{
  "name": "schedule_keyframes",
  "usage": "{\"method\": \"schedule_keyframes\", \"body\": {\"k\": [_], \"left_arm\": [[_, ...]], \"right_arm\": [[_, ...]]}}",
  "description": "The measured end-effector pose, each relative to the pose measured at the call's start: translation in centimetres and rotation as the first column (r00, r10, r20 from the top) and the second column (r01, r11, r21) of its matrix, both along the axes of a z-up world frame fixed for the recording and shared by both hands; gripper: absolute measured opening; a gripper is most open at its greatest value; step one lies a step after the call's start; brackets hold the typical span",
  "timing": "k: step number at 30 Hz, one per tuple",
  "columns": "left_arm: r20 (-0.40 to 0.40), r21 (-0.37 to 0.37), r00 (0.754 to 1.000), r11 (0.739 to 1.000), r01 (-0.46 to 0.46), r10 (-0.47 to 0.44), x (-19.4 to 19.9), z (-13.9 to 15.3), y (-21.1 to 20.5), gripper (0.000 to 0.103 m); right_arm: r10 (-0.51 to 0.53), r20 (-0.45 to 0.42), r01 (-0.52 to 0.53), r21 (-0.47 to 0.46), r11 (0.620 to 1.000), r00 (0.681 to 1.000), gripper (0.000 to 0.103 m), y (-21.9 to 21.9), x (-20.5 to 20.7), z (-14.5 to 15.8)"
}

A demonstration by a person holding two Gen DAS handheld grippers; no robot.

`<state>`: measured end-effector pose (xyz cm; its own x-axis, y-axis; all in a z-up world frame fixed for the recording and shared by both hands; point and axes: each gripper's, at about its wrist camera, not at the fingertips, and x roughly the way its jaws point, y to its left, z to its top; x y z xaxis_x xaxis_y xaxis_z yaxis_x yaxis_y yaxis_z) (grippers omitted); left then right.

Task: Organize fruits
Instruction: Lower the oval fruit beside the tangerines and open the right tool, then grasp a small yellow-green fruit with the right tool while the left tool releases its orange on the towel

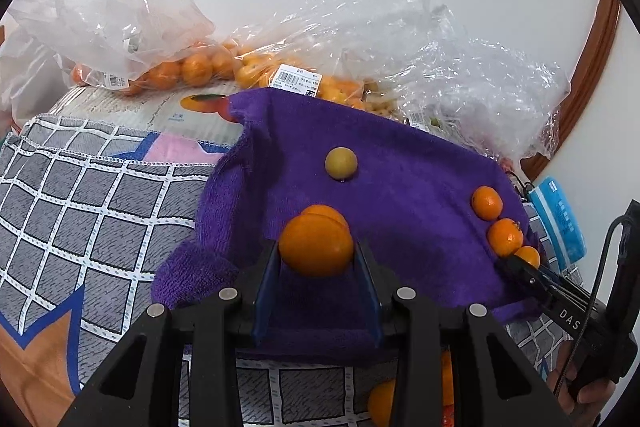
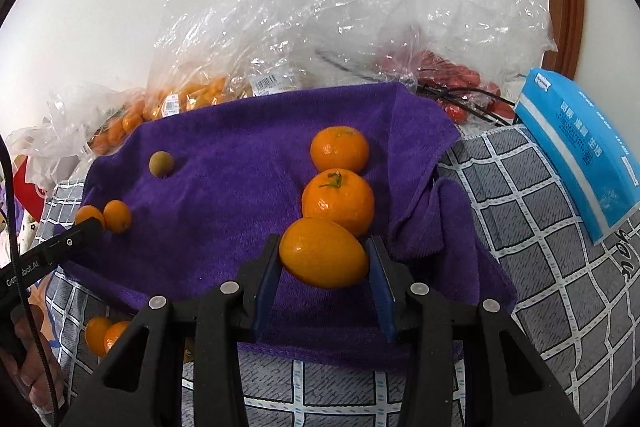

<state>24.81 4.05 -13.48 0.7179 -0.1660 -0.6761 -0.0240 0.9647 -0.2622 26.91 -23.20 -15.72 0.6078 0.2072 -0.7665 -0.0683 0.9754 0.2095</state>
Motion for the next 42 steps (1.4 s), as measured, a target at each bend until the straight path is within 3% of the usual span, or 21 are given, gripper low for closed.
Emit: {"method": "schedule_keyframes", "body": {"k": [14, 30, 38, 42], "left_arm": [[-0.017, -0.001, 1.000, 1.000, 0.019, -0.019, 0.0, 0.0, 0.0, 0.036], [-0.026, -0.043, 0.999, 0.999, 0.030, -0.031, -0.2, 0.2, 0.3, 0.039], [-0.010, -0.044, 1.000, 0.999, 0.007, -0.007, -0.6, 0.9, 0.7, 0.039], [0.012, -0.045, 1.000, 0.999, -0.002, 0.002, -0.9, 1.3, 0.9, 0.041]], "right_arm": [[0.002, 0.009, -0.002, -0.053, 0.999, 1.000, 0.042, 0.7, 0.0, -0.1], [0.025, 0.068, -0.024, -0.020, 1.000, 0.997, 0.050, 1.2, -1.6, 1.8], [0.125, 0.097, -0.123, -0.028, 0.992, 0.987, 0.049, 3.2, -3.0, 2.9], [0.182, 0.116, -0.179, -0.035, 0.983, 0.977, 0.042, 4.2, -4.1, 3.7]]}}
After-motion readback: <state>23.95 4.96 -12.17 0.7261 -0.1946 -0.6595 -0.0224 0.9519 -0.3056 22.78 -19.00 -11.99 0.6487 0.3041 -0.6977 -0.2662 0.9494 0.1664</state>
